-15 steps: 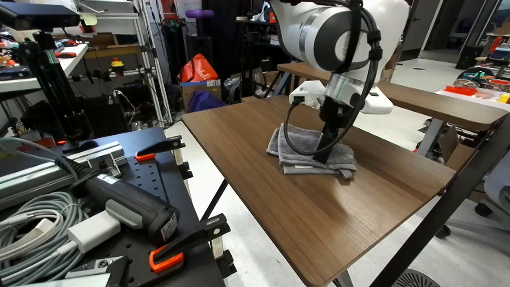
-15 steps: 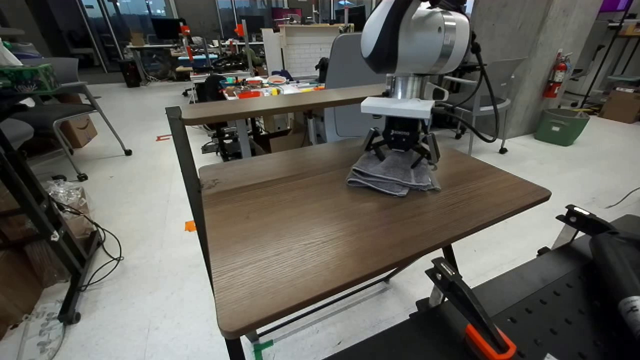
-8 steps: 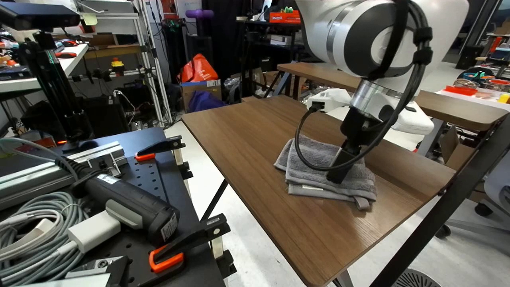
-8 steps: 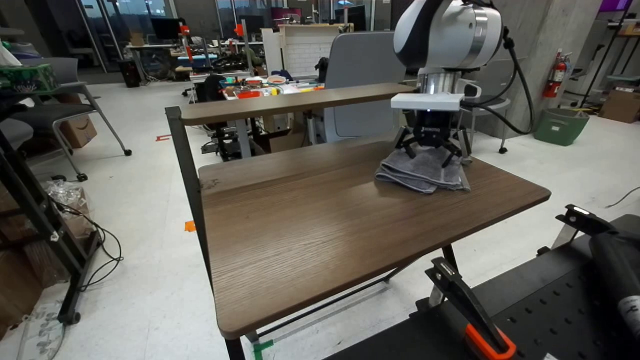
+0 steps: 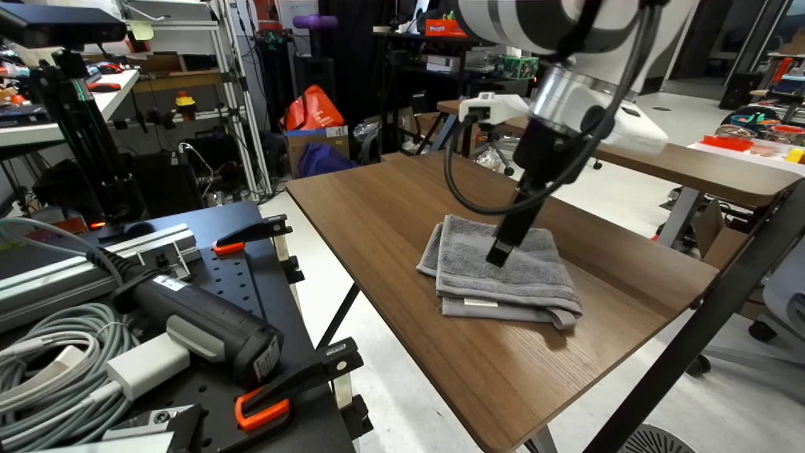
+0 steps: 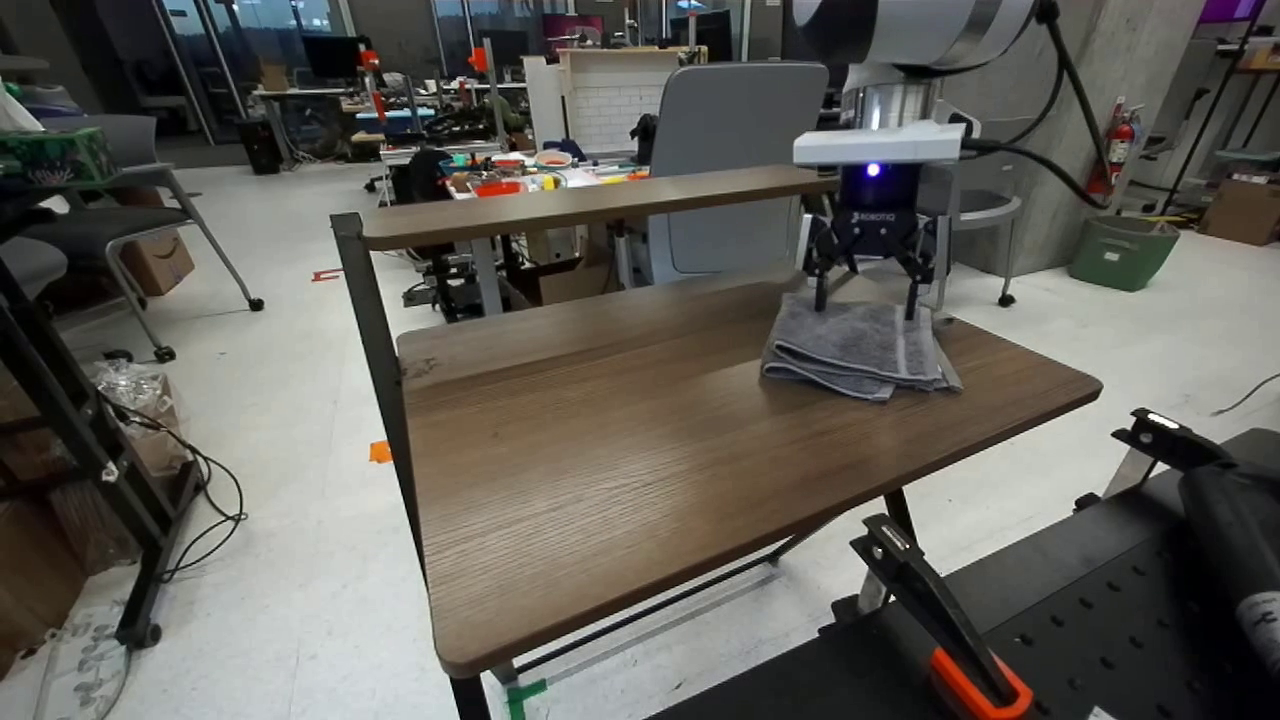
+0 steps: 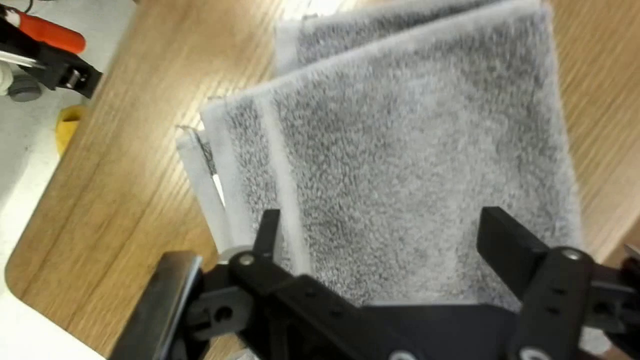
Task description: Wipe the table
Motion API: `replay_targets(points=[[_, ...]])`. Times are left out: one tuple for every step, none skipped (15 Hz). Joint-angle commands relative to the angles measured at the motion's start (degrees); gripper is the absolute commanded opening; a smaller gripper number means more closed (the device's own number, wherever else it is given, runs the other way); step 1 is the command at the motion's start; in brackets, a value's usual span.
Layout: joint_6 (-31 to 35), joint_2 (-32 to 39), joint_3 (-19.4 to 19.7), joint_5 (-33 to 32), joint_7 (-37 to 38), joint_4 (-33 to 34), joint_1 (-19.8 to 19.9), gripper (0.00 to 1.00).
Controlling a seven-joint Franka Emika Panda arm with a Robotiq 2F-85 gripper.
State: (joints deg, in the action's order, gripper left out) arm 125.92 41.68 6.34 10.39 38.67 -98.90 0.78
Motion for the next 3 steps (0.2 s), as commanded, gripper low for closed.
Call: replay_targets(points=[[-0.2,-1.3,0.3,0.2,0.0,-1.2,-1.0,1.0],[-0.1,-1.5,0.3,0.2,0.2,-1.2,-1.3,1.0],[-0.1,-1.1,0.4,0.2,0.2,-0.9,-1.1,1.0]])
